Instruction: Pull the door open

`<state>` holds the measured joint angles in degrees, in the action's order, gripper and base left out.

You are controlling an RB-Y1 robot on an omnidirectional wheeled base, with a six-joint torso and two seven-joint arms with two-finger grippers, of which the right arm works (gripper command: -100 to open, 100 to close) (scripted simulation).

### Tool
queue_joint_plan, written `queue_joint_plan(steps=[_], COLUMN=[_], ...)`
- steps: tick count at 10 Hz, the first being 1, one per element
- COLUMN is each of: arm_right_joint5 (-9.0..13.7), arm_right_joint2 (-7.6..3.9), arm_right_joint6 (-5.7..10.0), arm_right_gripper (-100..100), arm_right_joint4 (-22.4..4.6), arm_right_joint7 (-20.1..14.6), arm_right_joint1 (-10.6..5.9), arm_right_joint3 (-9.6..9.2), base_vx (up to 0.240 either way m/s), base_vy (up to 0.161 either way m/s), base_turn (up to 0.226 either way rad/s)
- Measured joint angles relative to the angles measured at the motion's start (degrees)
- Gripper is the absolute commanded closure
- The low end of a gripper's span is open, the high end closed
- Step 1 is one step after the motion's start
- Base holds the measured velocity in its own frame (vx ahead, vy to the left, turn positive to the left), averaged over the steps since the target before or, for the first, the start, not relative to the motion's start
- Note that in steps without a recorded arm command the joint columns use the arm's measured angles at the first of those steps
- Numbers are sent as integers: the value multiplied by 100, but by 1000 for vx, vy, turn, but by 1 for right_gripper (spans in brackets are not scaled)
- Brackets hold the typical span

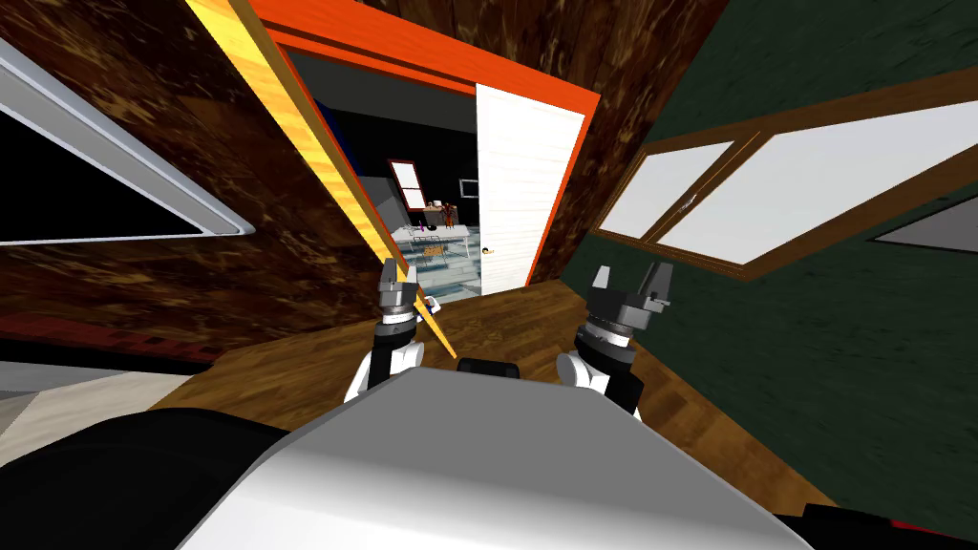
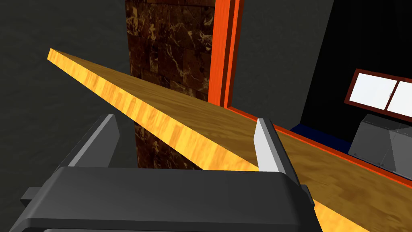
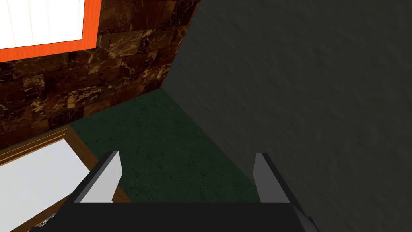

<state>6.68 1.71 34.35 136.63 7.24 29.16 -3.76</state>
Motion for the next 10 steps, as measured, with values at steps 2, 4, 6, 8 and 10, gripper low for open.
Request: queue_joint_plan(steps=[2, 4, 6, 8, 10], arm_right_joint5=[28, 49, 51, 67, 103], arm_right_joint2=[-69, -128, -159, -204, -274], arm_right_joint6=[41, 46, 65, 104, 157], arm_right_gripper=[-100, -100, -100, -100, -100], arm_right_joint4=[-233, -476, -696, -935, -1224], arm_right_joint7=[-6, 2, 27, 36, 21], arm_right_joint1=[-90, -204, -293, -383, -471], arm_right_joint3=[43, 75, 69, 90, 140], base_vx=[105, 94, 89, 90, 85], base_vy=[-25, -10, -12, -18, -18], base_turn=[76, 44, 49, 67, 64])
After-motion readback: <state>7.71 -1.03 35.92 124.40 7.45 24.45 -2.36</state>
